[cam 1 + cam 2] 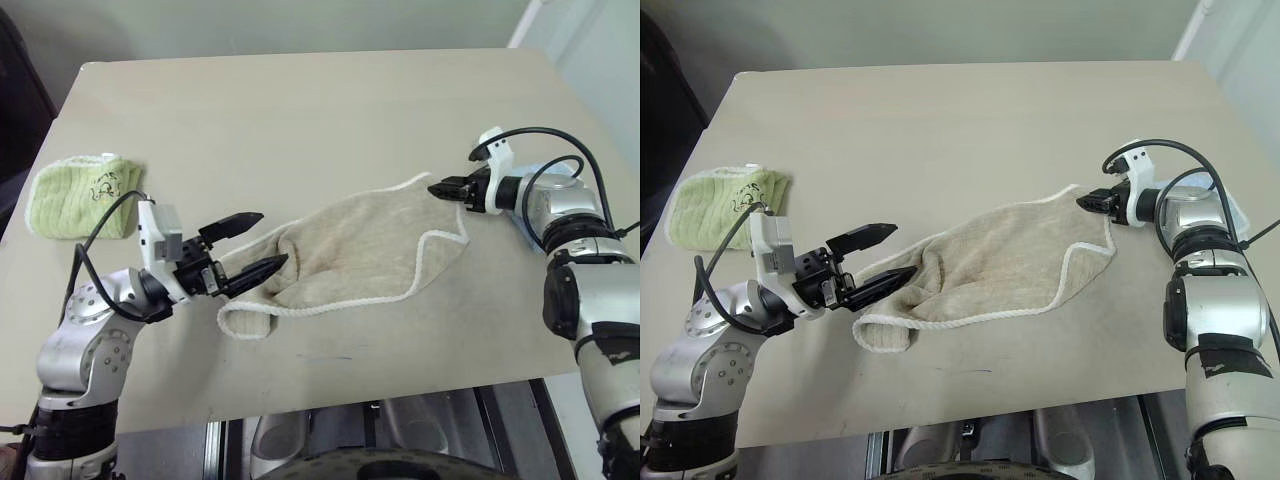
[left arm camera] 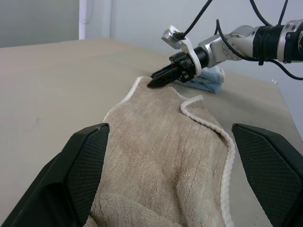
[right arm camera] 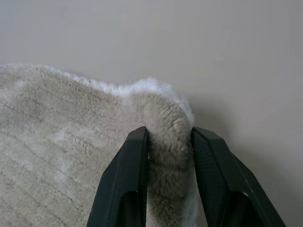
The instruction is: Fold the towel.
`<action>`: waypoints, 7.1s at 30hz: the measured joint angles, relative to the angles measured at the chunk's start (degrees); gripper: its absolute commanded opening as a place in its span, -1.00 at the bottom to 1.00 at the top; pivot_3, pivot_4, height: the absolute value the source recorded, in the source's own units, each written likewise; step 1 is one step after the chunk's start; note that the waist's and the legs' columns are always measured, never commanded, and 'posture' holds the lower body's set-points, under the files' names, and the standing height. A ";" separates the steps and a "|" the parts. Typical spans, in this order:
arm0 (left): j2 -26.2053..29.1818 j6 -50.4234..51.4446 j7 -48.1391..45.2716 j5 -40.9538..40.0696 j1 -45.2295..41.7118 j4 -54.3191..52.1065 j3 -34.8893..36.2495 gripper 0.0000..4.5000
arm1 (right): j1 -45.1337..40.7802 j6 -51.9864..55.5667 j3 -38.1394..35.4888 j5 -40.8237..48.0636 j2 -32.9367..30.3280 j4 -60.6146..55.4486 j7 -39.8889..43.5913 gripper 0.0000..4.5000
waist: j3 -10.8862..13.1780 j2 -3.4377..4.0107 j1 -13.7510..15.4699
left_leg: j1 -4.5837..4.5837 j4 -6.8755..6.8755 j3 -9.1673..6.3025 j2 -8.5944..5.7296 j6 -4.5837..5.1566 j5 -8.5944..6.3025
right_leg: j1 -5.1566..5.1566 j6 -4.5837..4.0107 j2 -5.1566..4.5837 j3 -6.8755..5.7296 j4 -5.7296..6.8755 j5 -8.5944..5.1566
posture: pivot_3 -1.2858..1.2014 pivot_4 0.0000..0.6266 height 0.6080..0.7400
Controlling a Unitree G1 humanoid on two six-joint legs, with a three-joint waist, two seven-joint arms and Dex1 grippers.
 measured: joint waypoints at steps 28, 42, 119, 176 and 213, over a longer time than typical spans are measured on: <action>-0.09 -0.74 -0.03 1.14 0.82 0.39 -0.24 1.00 | 1.21 -1.59 5.14 -6.53 0.12 -1.21 8.56 -0.35 | 0.00 0.00 0.00 | 0.03 0.02 0.00 0.00 -0.05 0.03 | -0.01 -0.06 0.00 -0.01 0.13 -0.03 | 0.03 -0.52 0.44; -0.16 -2.13 0.43 1.48 2.41 -0.11 -0.17 1.00 | -3.66 2.14 1.56 -3.88 1.28 -1.63 12.76 -0.35 | 0.00 0.00 -0.04 | 0.04 0.03 0.02 0.01 -0.22 0.09 | -0.24 -0.34 0.00 -0.04 0.67 -0.24 | 0.03 -0.52 0.44; -0.11 -3.11 -3.70 9.42 -7.36 30.86 0.80 1.00 | 5.16 33.20 -7.68 26.08 -10.76 -70.18 6.64 -0.98 | -0.01 -0.01 -0.06 | -0.24 0.02 -0.05 -0.02 -0.61 0.33 | -0.68 -0.53 0.08 -0.06 0.88 -0.41 | 0.03 -0.52 0.44; -7.06 49.78 21.88 -12.45 -15.53 22.83 9.57 0.11 | 5.97 33.71 -5.64 32.73 -12.73 -75.26 3.27 -1.00 | -0.09 0.04 1.08 | 0.17 0.06 0.01 -0.10 -1.09 0.89 | -0.14 -0.22 0.04 -0.02 0.84 -0.45 | 0.03 -0.52 0.44; -7.50 39.89 22.33 -7.21 -18.19 26.68 5.89 -0.99 | 8.88 32.76 -5.13 32.70 -14.09 -75.97 2.70 -1.00 | -0.08 0.03 1.08 | 0.17 0.04 0.00 -0.10 -1.10 0.90 | -0.14 -0.20 0.06 -0.02 0.83 -0.46 | 0.03 -0.52 0.44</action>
